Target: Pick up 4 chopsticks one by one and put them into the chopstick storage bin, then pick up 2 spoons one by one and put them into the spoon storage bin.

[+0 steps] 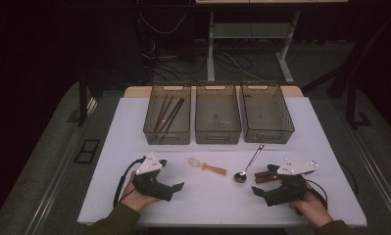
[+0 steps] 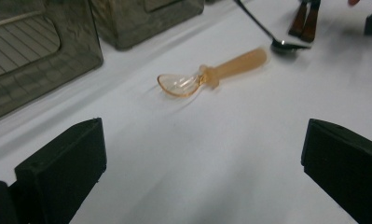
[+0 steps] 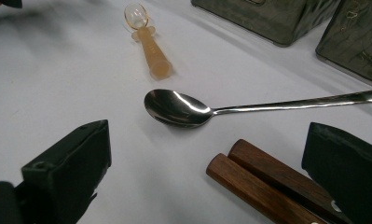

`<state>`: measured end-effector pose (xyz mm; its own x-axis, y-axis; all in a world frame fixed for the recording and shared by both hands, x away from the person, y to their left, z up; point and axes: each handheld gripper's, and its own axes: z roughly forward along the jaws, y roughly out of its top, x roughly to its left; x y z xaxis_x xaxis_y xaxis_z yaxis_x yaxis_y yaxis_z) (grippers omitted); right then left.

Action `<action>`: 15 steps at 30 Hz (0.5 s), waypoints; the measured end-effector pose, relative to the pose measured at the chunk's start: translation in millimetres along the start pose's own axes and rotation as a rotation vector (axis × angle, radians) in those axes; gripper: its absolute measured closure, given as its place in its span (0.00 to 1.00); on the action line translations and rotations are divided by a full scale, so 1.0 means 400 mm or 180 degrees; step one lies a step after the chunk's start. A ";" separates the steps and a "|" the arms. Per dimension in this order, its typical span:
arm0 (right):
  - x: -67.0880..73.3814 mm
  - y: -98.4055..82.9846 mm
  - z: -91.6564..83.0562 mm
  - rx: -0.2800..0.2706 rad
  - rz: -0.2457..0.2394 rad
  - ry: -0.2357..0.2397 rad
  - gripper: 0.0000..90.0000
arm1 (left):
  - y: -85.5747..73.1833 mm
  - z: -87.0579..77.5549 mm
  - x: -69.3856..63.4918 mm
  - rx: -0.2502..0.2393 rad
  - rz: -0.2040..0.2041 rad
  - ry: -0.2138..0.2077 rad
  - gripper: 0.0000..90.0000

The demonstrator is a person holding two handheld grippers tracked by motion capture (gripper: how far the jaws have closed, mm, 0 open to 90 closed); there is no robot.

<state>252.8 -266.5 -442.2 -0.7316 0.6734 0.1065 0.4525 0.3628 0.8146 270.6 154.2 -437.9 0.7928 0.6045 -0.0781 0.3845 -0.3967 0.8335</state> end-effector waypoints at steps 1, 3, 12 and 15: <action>-0.001 0.000 0.000 -0.0005 0.0005 -0.0002 0.02 | -0.003 0.000 0.001 -0.0011 -0.0026 -0.0033 0.00; -0.002 0.000 -0.003 -0.0008 0.0009 -0.0004 0.02 | -0.006 0.001 0.000 0.0027 -0.0049 -0.0076 0.00; -0.009 0.005 -0.010 -0.0051 0.0054 -0.0033 0.02 | -0.010 0.007 -0.005 0.0099 -0.0072 -0.0129 0.00; -0.009 0.017 -0.011 -0.0105 0.0037 -0.0106 0.02 | -0.009 0.007 -0.003 0.0104 -0.0094 -0.0150 0.00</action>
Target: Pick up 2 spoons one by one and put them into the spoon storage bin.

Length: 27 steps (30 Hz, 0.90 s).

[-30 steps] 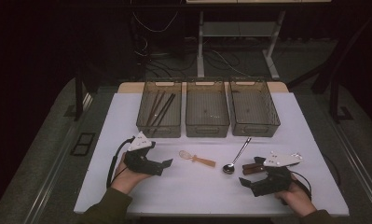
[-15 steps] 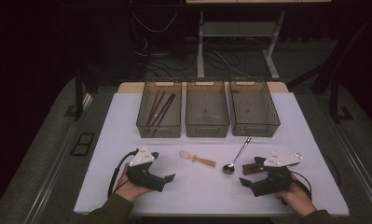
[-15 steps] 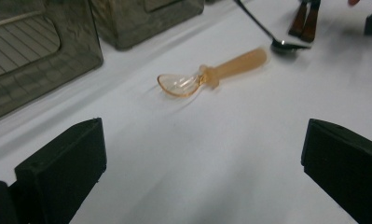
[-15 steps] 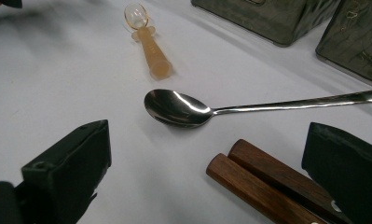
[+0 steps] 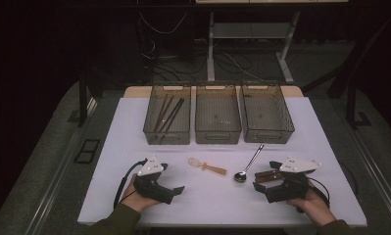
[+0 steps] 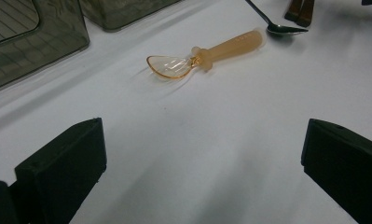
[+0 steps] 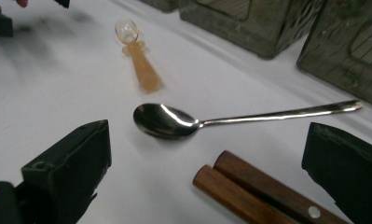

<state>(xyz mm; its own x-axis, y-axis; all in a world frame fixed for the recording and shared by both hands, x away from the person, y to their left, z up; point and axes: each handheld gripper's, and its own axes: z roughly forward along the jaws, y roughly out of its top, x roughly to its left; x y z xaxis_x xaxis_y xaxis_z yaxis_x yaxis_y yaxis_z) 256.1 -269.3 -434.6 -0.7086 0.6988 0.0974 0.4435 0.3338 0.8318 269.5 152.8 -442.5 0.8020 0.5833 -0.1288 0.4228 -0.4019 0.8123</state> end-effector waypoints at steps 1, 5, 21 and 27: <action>0.000 0.005 0.000 -0.0012 0.0020 -0.0010 0.02 | 0.000 0.000 -0.001 -0.0002 -0.0001 -0.0008 0.00; -0.002 0.020 0.004 0.0001 0.0002 0.0057 0.02 | 0.000 0.003 -0.001 0.0011 0.0003 -0.0022 0.00; 0.001 0.086 0.041 0.0150 -0.0124 0.0327 0.07 | 0.002 0.002 -0.004 -0.0018 0.0016 -0.0066 0.00; 0.004 0.112 0.076 0.0172 -0.0160 0.0386 0.09 | 0.002 0.003 -0.004 0.0014 0.0033 -0.0051 0.00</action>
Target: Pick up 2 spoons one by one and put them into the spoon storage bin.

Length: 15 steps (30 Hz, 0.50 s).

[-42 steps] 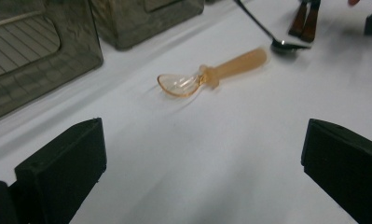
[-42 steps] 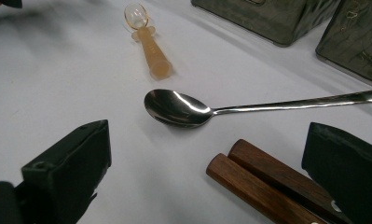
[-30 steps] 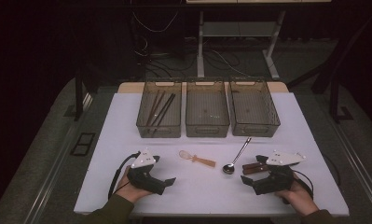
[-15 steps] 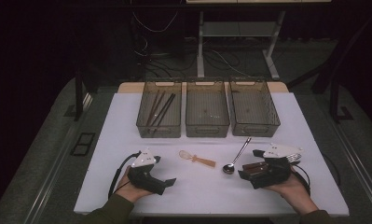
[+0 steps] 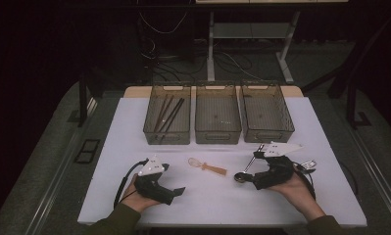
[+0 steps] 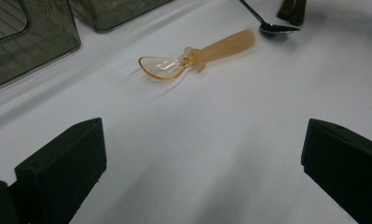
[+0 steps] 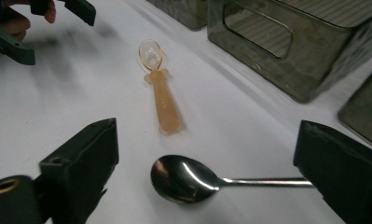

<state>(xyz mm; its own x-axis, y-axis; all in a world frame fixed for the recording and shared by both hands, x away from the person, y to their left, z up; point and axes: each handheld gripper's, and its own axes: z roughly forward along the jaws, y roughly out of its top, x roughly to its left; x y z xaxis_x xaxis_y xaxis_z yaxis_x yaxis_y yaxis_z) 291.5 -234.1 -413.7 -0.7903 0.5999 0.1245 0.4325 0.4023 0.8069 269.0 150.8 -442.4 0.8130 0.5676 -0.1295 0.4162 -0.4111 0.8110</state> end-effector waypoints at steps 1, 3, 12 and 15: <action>0.000 0.003 0.005 0.0014 -0.0006 -0.0002 0.09 | 0.000 0.000 0.000 0.0002 -0.0004 0.0003 0.00; 0.002 0.009 0.015 0.0039 -0.0028 0.0007 0.09 | 0.000 0.000 0.001 0.0009 -0.0010 0.0005 0.00; 0.006 0.033 0.057 0.0141 -0.0142 0.0131 0.20 | 0.000 0.002 0.003 0.0041 0.0000 -0.0017 0.00; 0.004 0.042 0.071 0.0175 -0.0175 0.0183 0.26 | 0.000 0.003 0.004 0.0063 -0.0008 -0.0049 0.00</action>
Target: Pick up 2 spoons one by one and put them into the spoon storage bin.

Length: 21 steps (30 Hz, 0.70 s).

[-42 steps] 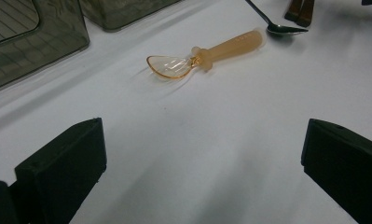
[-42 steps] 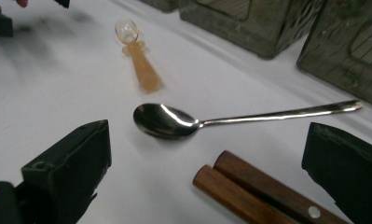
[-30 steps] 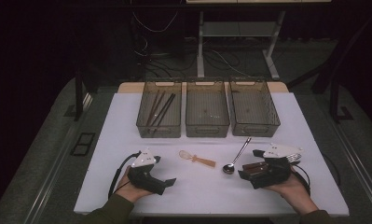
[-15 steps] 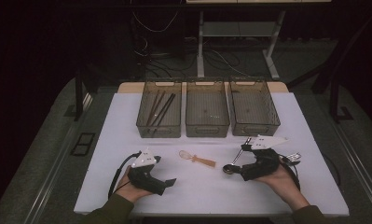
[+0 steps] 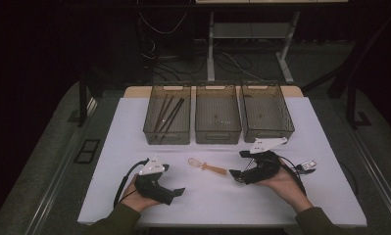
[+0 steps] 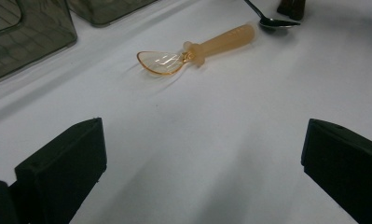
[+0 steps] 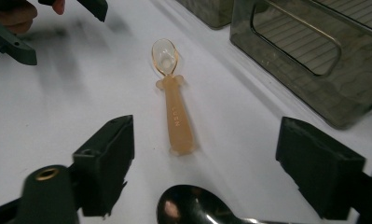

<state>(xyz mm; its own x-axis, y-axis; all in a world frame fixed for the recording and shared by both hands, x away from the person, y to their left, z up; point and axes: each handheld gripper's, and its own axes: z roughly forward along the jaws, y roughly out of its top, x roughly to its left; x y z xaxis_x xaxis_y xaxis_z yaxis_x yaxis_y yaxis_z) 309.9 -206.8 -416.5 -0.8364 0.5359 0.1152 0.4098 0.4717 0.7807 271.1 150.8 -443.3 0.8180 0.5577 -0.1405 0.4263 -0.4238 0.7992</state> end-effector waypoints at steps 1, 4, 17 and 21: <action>-0.001 0.003 0.005 0.0016 -0.0001 0.0022 0.26 | 0.000 0.000 0.000 0.0002 -0.0007 -0.0007 0.00; -0.003 0.012 0.025 0.0063 -0.0025 0.0072 0.29 | 0.001 0.000 0.000 0.0002 -0.0015 -0.0012 0.00; 0.004 0.042 0.111 0.0350 -0.0143 0.0225 0.46 | 0.001 -0.001 -0.002 -0.0015 0.0018 -0.0017 0.00; 0.004 0.042 0.134 0.0448 -0.0180 0.0263 0.52 | 0.001 -0.001 -0.002 -0.0021 0.0035 -0.0020 0.00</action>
<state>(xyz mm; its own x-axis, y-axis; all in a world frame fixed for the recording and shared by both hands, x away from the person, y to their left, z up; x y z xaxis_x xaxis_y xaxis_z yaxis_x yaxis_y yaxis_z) 335.1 -160.5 -436.0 -0.8843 0.4490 0.1281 0.4033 0.5961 0.6943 270.4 150.4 -442.6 0.8252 0.5484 -0.1354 0.4147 -0.4253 0.8045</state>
